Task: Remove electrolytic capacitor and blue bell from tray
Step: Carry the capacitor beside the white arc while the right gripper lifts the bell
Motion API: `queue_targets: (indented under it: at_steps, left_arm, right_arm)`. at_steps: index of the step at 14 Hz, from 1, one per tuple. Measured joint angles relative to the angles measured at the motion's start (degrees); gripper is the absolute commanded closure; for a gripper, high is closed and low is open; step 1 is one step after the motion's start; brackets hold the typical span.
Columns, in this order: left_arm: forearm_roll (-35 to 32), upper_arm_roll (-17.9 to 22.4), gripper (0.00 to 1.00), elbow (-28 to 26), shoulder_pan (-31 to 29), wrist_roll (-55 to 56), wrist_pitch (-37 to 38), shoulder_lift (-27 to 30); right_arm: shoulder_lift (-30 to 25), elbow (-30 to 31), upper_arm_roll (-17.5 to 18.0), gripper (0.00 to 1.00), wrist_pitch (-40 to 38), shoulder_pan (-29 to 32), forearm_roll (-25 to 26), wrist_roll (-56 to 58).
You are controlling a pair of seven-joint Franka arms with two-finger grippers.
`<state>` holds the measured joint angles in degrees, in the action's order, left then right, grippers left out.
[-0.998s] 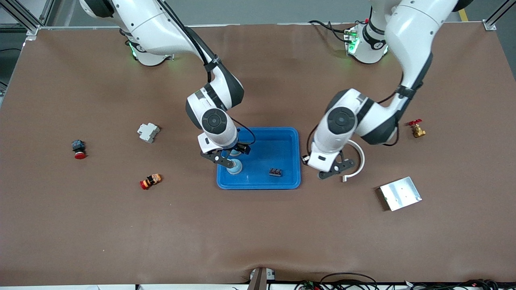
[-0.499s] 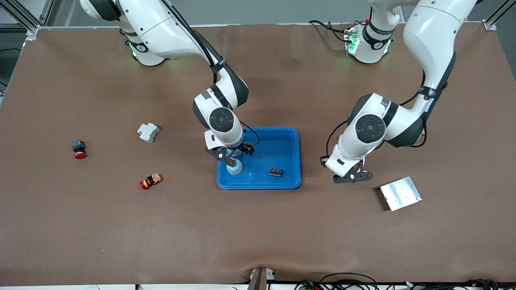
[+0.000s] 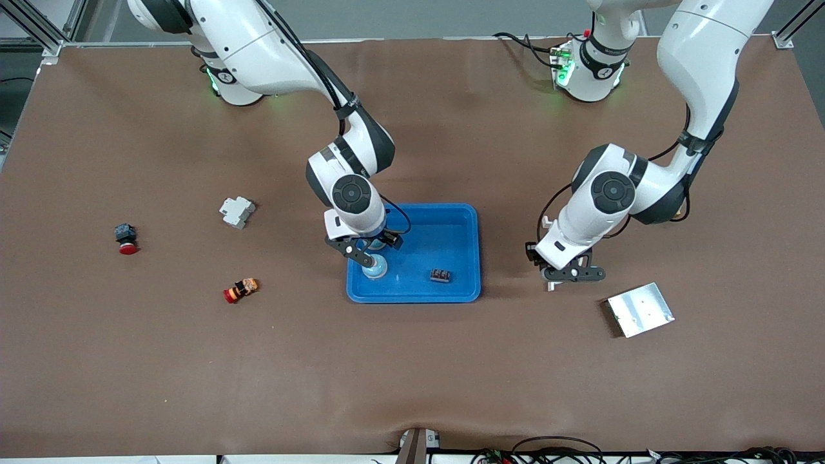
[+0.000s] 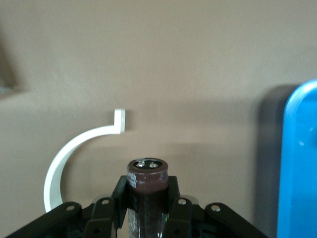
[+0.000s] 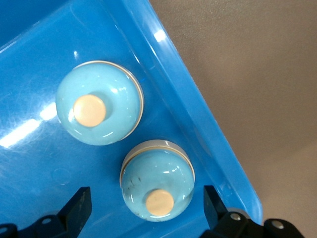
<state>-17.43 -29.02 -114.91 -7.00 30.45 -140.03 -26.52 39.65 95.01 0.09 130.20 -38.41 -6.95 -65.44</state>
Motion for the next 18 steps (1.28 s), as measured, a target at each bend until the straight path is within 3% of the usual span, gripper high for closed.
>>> queue_targets:
  at_steps: [6, 7, 11, 12, 16, 17, 18]
  left_arm:
    - [-4.3, -0.1, 1.0, -9.3, -1.9, -0.1, -10.3, 1.0]
    - [-4.6, -0.1, 1.0, -10.1, -2.2, -0.1, -11.1, 0.9]
    - [-7.9, 0.1, 1.0, -10.7, -2.6, -0.1, -11.9, 0.6]
    - [-9.0, 0.1, 1.0, -10.7, -3.1, -0.1, -12.2, 0.4]
    - [-13.3, 0.2, 1.0, -10.7, -6.2, -0.1, -15.0, -1.8]
    - [-13.6, 0.2, 1.0, -10.6, -6.6, -0.1, -15.6, -2.4]
    - [-13.7, 0.2, 1.0, -10.4, -6.7, -0.1, -15.8, -3.0]
  right_arm:
    - [0.0, 0.1, -0.1, 0.01, 0.6, 0.0, 0.0, -0.2]
    - [0.1, 0.2, -0.1, 0.09, 0.8, 0.0, 0.0, -0.2]
    - [0.4, 0.3, 0.1, 0.13, 1.1, -0.1, 0.0, -0.2]
    - [0.6, 0.3, 0.1, 0.23, 1.3, -0.1, 0.0, -0.2]
    - [0.8, 0.0, 0.0, 0.9, 1.6, -0.1, 0.0, -0.2]
    - [0.8, -0.3, 0.0, 1.0, 1.6, -0.1, 0.0, -0.2]
    - [0.8, -0.4, 0.0, 1.0, 1.6, -0.1, 0.0, -0.2]
